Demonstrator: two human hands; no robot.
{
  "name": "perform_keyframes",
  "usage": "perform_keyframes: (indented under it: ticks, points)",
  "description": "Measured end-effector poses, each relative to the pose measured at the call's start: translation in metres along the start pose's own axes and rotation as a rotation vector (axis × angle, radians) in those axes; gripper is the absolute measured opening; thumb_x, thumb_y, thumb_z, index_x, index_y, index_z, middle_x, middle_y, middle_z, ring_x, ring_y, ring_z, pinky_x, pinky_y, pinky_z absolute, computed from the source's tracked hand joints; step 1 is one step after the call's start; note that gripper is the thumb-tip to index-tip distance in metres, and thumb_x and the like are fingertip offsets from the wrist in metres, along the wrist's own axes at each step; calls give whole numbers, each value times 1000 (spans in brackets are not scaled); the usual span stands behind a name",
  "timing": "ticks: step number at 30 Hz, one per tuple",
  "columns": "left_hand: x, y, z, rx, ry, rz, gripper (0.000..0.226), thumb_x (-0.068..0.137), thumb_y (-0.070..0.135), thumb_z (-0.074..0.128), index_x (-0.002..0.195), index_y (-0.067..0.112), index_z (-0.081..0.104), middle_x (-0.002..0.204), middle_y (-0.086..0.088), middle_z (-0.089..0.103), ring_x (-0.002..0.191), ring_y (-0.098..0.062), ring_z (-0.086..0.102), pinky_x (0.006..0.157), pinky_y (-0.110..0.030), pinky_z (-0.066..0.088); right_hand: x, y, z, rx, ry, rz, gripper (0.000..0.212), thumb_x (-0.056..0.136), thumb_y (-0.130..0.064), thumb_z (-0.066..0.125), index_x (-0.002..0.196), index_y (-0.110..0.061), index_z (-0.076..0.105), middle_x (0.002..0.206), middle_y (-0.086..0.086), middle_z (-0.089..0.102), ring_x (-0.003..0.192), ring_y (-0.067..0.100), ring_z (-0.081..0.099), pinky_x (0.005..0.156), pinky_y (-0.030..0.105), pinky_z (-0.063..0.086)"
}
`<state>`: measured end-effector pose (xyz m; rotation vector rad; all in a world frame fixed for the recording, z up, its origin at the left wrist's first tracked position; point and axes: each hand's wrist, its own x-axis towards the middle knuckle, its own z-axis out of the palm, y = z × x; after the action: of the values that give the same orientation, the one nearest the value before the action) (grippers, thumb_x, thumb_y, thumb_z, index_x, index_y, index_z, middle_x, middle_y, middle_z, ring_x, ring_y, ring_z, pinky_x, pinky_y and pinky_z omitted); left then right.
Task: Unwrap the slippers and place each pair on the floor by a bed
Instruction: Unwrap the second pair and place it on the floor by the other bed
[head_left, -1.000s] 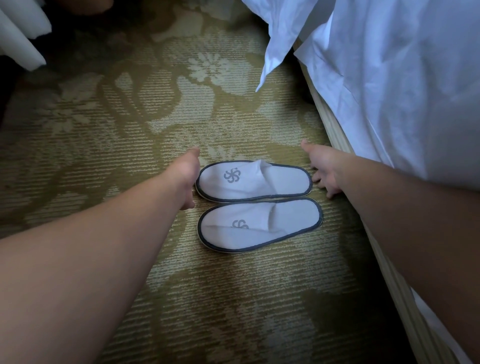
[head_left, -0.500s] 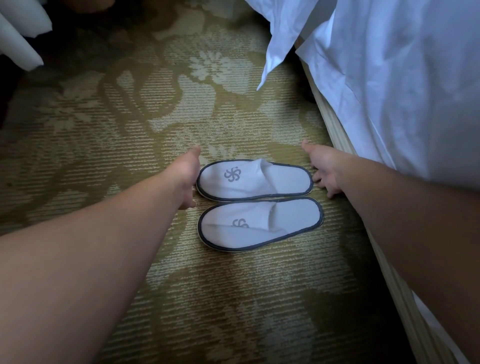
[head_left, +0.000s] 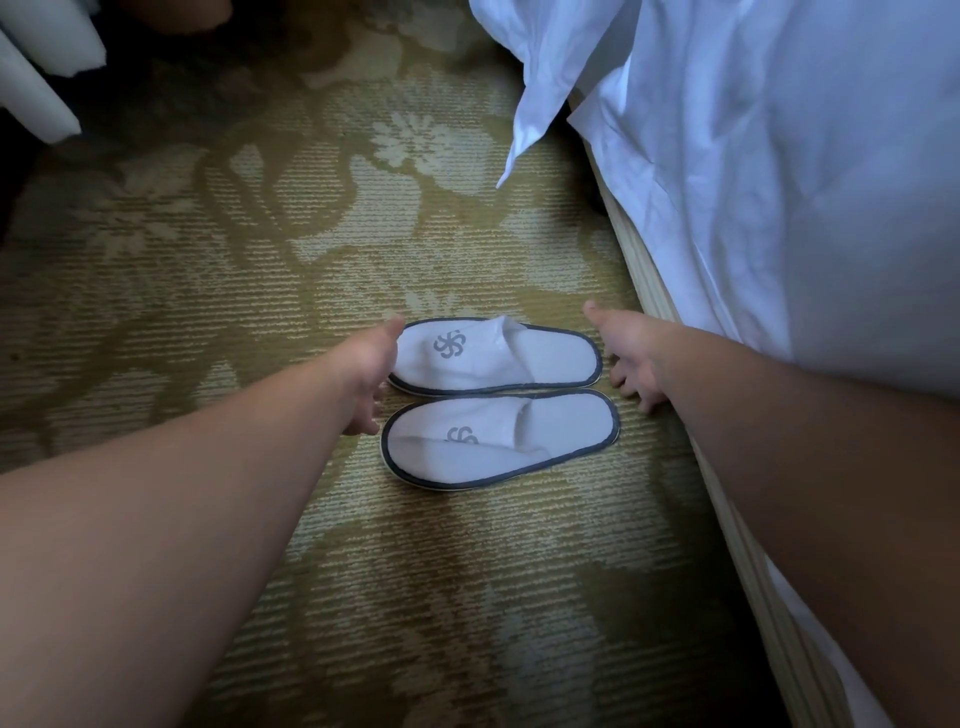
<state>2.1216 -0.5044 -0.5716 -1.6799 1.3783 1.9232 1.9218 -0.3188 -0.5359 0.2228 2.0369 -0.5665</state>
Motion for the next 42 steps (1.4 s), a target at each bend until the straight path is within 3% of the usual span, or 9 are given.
perform_keyframes:
  ticks: [12, 23, 33, 34, 37, 42]
  points:
    - [-17, -14, -4, 101, -11, -210, 93, 83, 74, 39, 153, 19, 14, 151, -29, 28, 137, -46, 31, 101, -65, 33, -13, 21, 3, 8, -32, 54, 93, 86, -78, 32, 156, -21, 12, 159, 22, 17, 147, 38, 16, 114, 65, 8]
    - [-15, -21, -3, 132, -13, -206, 89, 85, 73, 38, 153, 20, 18, 153, -24, 30, 137, -43, 33, 101, -63, 32, -7, 26, 6, 6, -36, 70, 95, 85, -79, 33, 157, -21, 9, 158, 23, 21, 147, 37, 17, 115, 61, 9]
    - [-13, -17, 2, 170, 2, -199, 90, 85, 75, 34, 153, 19, 18, 150, -29, 30, 130, -45, 39, 94, -60, 36, -5, 27, 7, -6, -38, 82, 103, 79, -85, 35, 156, -21, 10, 158, 22, 24, 146, 38, 19, 114, 62, 9]
    - [-13, -17, 2, 168, 5, -197, 89, 85, 75, 34, 153, 19, 18, 150, -29, 31, 124, -45, 44, 93, -60, 36, -5, 27, 7, -9, -34, 81, 104, 78, -85, 35, 156, -21, 11, 157, 22, 24, 146, 38, 21, 114, 62, 10]
    - [-14, -16, 3, 175, 18, -173, 88, 85, 75, 33, 153, 21, 18, 148, -29, 33, 79, -35, 50, 85, -57, 37, -6, 27, 7, -3, -42, 78, 103, 78, -85, 36, 156, -22, 11, 158, 22, 23, 146, 37, 19, 114, 61, 10]
    - [-13, -16, 1, 224, 41, -149, 87, 85, 75, 32, 152, 21, 20, 140, -31, 41, 66, -31, 49, 85, -58, 39, -5, 27, 7, 3, -44, 94, 106, 77, -86, 35, 156, -21, 11, 158, 21, 23, 146, 37, 20, 114, 61, 11]
